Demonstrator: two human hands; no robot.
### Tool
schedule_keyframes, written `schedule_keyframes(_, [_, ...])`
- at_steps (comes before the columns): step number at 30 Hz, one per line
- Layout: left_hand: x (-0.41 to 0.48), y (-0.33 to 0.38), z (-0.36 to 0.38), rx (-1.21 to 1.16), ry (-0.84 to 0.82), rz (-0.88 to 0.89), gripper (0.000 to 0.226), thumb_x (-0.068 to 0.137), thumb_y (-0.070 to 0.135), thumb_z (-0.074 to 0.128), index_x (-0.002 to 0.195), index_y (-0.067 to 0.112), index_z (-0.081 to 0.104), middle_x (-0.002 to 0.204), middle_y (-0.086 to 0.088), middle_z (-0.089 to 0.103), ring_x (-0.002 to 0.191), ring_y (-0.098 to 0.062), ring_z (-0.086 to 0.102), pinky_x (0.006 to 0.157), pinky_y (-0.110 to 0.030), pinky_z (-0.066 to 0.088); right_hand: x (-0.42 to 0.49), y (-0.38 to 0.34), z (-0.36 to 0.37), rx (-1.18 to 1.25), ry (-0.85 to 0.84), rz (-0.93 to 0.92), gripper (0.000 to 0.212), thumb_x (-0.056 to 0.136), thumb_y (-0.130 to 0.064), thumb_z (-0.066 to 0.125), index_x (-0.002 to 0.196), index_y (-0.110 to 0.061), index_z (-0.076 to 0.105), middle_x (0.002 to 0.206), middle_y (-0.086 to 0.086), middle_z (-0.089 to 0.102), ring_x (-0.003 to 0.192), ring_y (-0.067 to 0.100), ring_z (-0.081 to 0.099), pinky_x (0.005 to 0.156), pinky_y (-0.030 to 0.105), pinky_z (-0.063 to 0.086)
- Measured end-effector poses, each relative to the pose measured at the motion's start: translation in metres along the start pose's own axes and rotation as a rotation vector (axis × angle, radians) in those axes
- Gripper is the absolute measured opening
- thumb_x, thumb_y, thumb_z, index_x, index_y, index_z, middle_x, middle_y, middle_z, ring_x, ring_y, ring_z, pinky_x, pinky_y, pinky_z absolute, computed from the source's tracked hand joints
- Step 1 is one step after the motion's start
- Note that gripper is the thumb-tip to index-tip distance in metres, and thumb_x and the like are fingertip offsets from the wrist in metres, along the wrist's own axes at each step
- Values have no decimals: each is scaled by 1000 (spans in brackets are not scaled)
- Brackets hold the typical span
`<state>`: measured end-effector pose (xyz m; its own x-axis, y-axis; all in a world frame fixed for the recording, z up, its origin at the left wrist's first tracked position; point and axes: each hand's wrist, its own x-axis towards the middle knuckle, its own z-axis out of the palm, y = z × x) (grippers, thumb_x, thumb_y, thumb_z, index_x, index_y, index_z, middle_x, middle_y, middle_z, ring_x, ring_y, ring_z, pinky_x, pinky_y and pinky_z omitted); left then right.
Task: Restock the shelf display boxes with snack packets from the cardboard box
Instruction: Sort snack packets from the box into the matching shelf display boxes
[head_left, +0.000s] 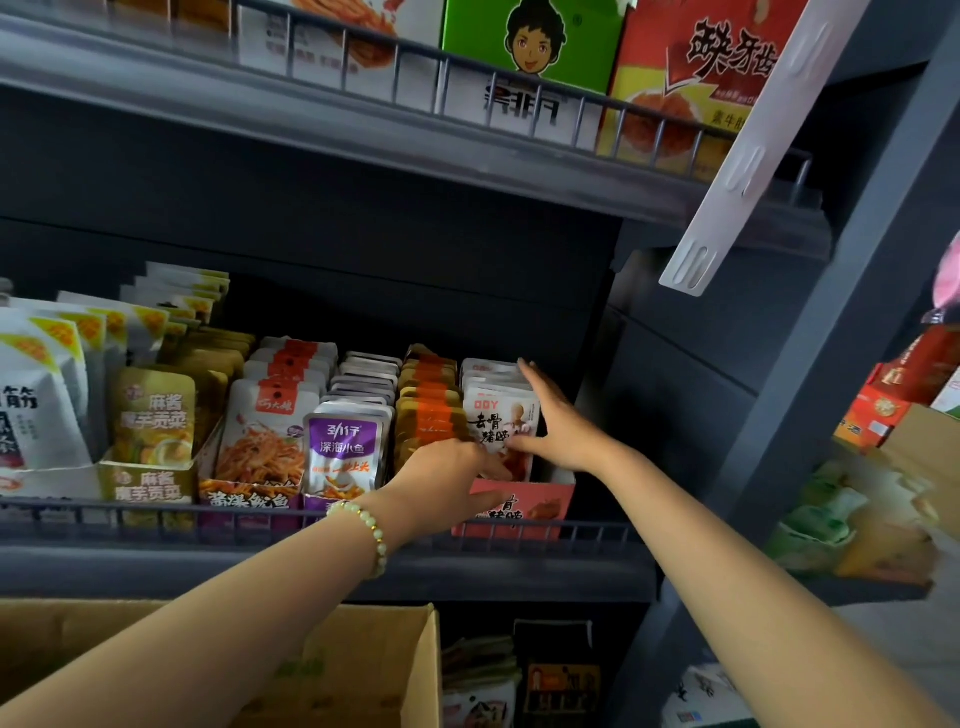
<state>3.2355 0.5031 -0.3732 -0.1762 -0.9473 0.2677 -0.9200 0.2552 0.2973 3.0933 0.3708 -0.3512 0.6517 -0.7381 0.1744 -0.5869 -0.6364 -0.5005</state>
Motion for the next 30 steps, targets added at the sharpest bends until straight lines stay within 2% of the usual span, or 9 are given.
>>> schedule_keyframes(6, [-23,0,-10,-140,56,40,40,91,33,62,129,20,60,131,7,61,122,-4,53,103,-16,38,-17,-24,-16,26,85,-79,82,89,-23,66,152,-30,14,161,-8,-1,147,11,5,111,24,14])
schedule_keyframes(9, [-45,-7,-15,-134,82,41,41,90,35,62,129,22,60,131,12,58,121,-2,53,97,-8,36,-24,-43,-14,58,86,-130,69,92,-29,62,150,-30,24,160,-10,7,146,9,10,111,24,14])
schedule_keyframes(11, [-60,-16,-15,-107,65,-1,39,91,35,61,128,24,60,128,11,60,116,-5,56,97,-14,42,-28,-58,-7,112,65,-142,63,92,-37,59,147,-33,29,159,-10,15,145,9,15,116,30,17])
schedule_keyframes(13, [-72,-28,-13,-75,69,-61,37,92,35,60,128,26,59,127,7,63,113,-8,59,97,-24,47,-31,-72,3,163,-14,-130,64,90,-44,59,146,-35,31,156,-10,24,142,10,23,115,35,29])
schedule_keyframes(15, [-82,-36,-11,-32,71,-124,40,93,35,58,133,29,54,129,8,62,114,-9,59,95,-23,48,-32,-84,15,85,-131,-116,76,85,-47,64,149,-34,26,156,-9,23,140,11,26,113,36,32])
schedule_keyframes(17, [-87,-38,-8,2,55,-163,48,94,37,56,140,29,45,135,7,56,119,-10,56,96,-24,46,-28,-87,28,-36,-208,-105,91,82,-46,70,152,-29,15,159,-5,15,144,14,20,117,39,27])
schedule_keyframes(21, [-84,-34,0,96,42,-163,57,95,44,51,147,24,35,144,8,43,122,-13,52,95,-27,44,-20,-87,49,-103,-135,-75,96,84,-35,71,154,-21,7,161,-4,-1,148,14,2,121,40,14])
schedule_keyframes(25, [-80,-37,4,173,24,-183,57,95,48,50,143,21,38,139,6,38,112,-20,57,87,-33,48,-17,-95,59,-102,-81,-131,85,88,-28,67,153,-20,13,160,-5,6,147,13,5,120,41,16])
schedule_keyframes(30, [-76,-39,5,241,-15,-156,58,95,45,52,143,18,33,138,3,37,109,-23,58,85,-36,51,-21,-85,54,-90,-68,-125,84,88,-34,66,153,-24,13,160,-6,6,147,12,7,120,37,17])
